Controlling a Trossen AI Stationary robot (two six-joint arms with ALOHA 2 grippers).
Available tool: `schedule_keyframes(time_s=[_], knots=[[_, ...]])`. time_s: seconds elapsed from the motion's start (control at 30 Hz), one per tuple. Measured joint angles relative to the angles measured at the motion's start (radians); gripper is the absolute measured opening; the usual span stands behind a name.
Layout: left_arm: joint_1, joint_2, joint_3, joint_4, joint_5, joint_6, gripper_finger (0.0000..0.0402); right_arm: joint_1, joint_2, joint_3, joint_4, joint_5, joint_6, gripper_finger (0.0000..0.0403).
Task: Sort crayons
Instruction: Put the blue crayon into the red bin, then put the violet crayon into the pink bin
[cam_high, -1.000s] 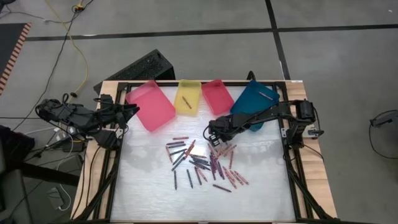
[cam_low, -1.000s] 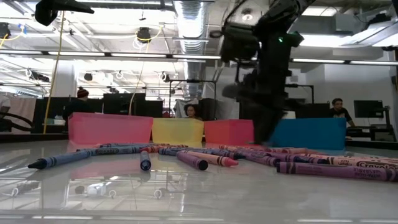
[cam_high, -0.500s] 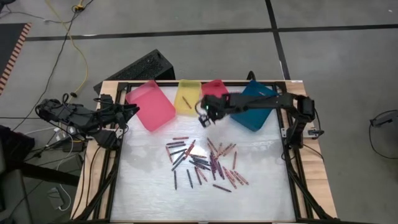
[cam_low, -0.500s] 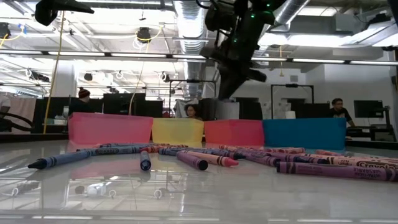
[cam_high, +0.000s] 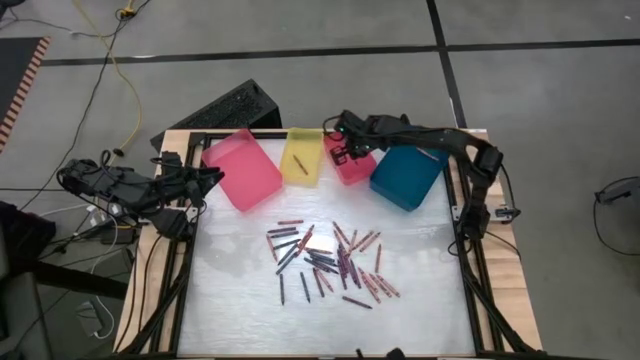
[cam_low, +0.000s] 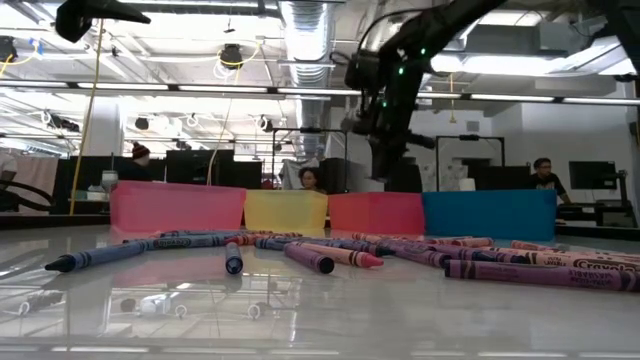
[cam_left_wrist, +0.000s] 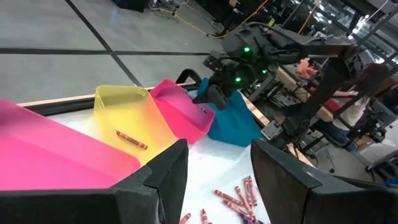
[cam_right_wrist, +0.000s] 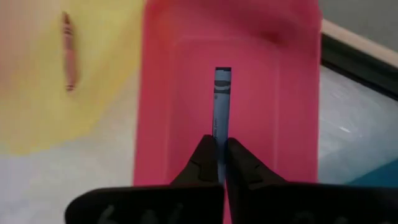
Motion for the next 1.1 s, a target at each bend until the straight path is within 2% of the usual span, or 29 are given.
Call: schedule_keyframes(time_s=[0.3,0.7,0.87,1.1], knots=[[0.000,0.000,0.000,-0.002,-0.004,-0.009,0.0165,-0.031,0.106,0.000,0.039,-0.025,-0.056,0.0027],[0.000,0.000,0.000,-0.002,-0.003,-0.012,0.0165,-0.030,0.110,0.001,0.046,-0.064,-0.090,0.0077],[0.000,0.000,0.000,-0.014,0.018,-0.003,0.0165,-0.014,0.101,0.066,-0.020,-0.135,-0.138,0.0078],[0.000,0.046,0.000,-0.026,0.123,0.030,0.0165,0.055,0.099,0.248,-0.168,-0.137,-0.244,0.0078]])
